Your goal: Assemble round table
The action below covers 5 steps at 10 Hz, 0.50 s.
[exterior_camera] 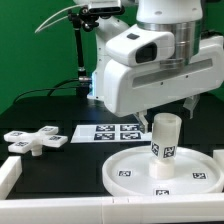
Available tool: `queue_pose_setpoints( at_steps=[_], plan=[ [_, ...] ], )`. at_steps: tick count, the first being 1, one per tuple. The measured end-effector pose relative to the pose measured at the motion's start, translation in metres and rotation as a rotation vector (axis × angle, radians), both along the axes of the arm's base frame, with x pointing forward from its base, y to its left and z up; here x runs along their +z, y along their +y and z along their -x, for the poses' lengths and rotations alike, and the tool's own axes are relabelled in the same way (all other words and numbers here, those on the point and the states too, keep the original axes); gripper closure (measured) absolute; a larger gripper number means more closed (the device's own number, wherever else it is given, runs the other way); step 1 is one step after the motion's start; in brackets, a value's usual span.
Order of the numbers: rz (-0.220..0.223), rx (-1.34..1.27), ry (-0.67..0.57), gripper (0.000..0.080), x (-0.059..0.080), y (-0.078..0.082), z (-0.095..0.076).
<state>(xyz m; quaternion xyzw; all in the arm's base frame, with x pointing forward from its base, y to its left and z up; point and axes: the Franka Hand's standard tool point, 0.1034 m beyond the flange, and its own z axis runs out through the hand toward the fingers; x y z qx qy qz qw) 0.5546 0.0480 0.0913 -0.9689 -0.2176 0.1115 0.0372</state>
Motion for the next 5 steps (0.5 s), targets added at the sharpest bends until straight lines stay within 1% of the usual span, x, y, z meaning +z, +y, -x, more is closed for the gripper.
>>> queue_pose_setpoints(
  at_steps=[1,2,5],
  plan=[
    [-0.007,0.016,-0.002,0.0151,-0.0012,-0.0007,-0.0045],
    [-0.01,0.024,-0.002,0.0151,-0.0025,-0.0059,-0.0053],
    [-0.015,0.065,-0.022,0.0151,0.001,-0.006,-0.014]
  ],
)
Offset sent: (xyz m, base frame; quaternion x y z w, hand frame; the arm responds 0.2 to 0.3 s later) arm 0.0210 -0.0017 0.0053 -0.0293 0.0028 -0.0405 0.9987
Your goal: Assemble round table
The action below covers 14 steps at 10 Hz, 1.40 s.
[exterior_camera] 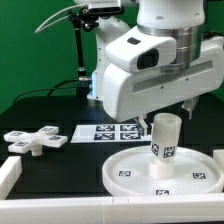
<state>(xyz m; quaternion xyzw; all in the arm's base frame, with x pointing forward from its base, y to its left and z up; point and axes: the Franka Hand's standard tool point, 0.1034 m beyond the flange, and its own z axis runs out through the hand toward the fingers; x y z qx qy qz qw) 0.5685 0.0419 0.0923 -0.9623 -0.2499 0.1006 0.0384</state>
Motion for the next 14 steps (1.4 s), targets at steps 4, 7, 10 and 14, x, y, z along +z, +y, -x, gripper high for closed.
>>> queue_pose_setpoints(
  at_steps=[4,7,10,14],
  plan=[
    [-0.009,0.037,-0.028,0.0151,0.0005,-0.0026,-0.0064],
    [-0.01,0.038,-0.033,0.0395,-0.0027,-0.0028,-0.0047],
    [-0.007,0.023,-0.033,0.0392,-0.0028,-0.0027,-0.0047],
    [0.048,-0.322,-0.029,0.0392,-0.0027,-0.0039,-0.0001]
  ],
)
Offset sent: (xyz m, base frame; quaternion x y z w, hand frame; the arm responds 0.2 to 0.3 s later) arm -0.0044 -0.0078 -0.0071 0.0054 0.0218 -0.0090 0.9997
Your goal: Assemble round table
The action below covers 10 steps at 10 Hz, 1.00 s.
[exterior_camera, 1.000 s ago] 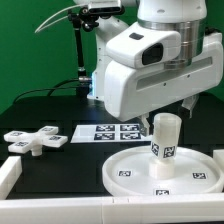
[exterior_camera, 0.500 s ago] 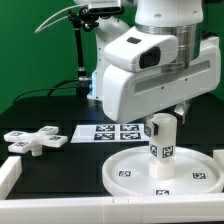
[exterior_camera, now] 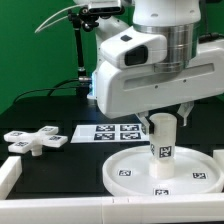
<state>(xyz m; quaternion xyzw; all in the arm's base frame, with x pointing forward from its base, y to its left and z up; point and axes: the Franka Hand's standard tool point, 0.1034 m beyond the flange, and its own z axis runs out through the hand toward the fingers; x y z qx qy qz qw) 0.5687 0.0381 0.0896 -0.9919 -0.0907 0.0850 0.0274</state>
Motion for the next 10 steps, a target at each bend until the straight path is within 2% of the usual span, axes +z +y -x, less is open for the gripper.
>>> queue_pose_setpoints(
  at_steps=[5,10],
  plan=[
    [0.08,-0.567,-0.026,0.039,0.0001,-0.0018,0.0051],
    [0.106,-0.861,-0.02,0.039,-0.0001,-0.0029,0.0032]
  ],
)
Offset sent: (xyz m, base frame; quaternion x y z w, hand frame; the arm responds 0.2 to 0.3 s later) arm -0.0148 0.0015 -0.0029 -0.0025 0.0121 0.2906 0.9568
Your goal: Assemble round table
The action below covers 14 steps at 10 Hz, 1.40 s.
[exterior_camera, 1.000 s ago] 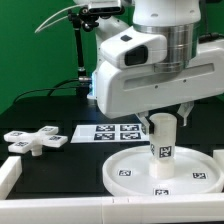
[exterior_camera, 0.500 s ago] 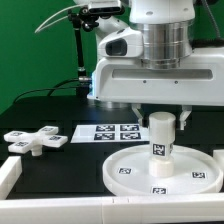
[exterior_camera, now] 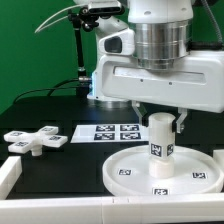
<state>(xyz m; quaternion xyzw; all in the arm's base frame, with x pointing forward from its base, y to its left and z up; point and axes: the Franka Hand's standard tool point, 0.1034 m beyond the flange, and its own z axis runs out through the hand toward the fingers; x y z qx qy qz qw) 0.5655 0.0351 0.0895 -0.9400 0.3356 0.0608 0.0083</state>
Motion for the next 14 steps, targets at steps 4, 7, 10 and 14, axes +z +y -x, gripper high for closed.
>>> queue_pose_setpoints(
  at_steps=[4,7,10,14],
  plan=[
    [-0.043,-0.342,-0.048,0.039,-0.001,-0.007,0.001],
    [-0.049,-0.514,-0.034,0.039,0.0,0.001,0.001],
    [-0.071,-0.727,-0.012,0.039,-0.001,0.004,0.001],
    [-0.136,-1.162,0.018,0.039,-0.002,0.001,-0.002]
  ],
)
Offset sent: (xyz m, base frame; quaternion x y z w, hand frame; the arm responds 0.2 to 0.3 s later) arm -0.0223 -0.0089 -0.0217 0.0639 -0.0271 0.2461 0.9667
